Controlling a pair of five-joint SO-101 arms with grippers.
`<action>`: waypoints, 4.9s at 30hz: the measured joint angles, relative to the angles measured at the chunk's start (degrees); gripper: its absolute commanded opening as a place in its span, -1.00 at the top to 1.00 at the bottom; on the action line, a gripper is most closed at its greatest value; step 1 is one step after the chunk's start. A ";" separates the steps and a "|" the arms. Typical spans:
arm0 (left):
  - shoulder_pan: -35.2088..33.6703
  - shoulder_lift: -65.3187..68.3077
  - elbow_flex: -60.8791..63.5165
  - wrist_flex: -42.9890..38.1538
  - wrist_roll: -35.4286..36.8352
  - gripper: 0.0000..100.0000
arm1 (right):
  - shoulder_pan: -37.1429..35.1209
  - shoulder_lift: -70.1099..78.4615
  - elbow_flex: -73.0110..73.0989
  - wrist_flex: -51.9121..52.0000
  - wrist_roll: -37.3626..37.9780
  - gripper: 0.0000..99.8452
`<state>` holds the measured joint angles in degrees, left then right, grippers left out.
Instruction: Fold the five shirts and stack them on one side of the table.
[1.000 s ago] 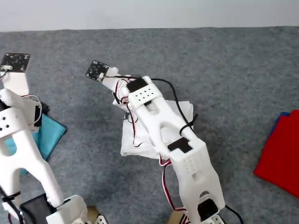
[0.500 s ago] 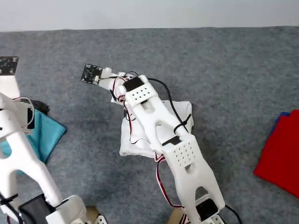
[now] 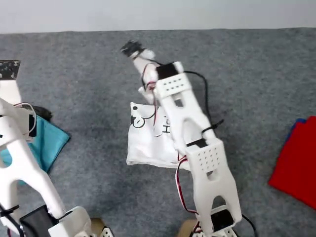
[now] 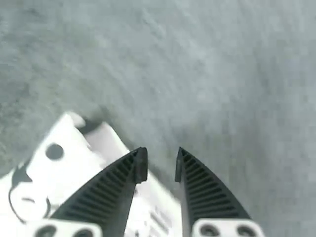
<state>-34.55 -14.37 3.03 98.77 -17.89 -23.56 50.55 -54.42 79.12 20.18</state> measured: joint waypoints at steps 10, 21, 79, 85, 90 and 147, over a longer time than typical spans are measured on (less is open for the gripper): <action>0.00 0.00 0.00 0.00 0.00 0.95 | 7.21 -0.09 -3.87 16.09 -13.80 0.78; 0.00 0.00 0.00 0.00 0.00 0.95 | 15.47 8.18 -3.87 20.92 -14.33 0.78; 0.00 0.00 0.00 0.00 0.00 0.95 | 11.78 5.01 -4.48 21.19 -10.64 0.98; 0.00 0.00 0.00 0.00 0.00 0.95 | 11.16 5.01 -10.46 21.19 -8.53 0.98; 0.00 0.00 0.00 0.00 0.00 0.95 | 10.64 5.01 -14.07 21.19 -6.86 0.98; 0.00 0.00 2.11 0.00 0.00 0.95 | -2.37 5.01 -10.11 16.53 -6.86 0.98</action>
<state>-34.55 -14.37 5.14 98.77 -17.89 -25.93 55.56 -64.53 95.65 13.32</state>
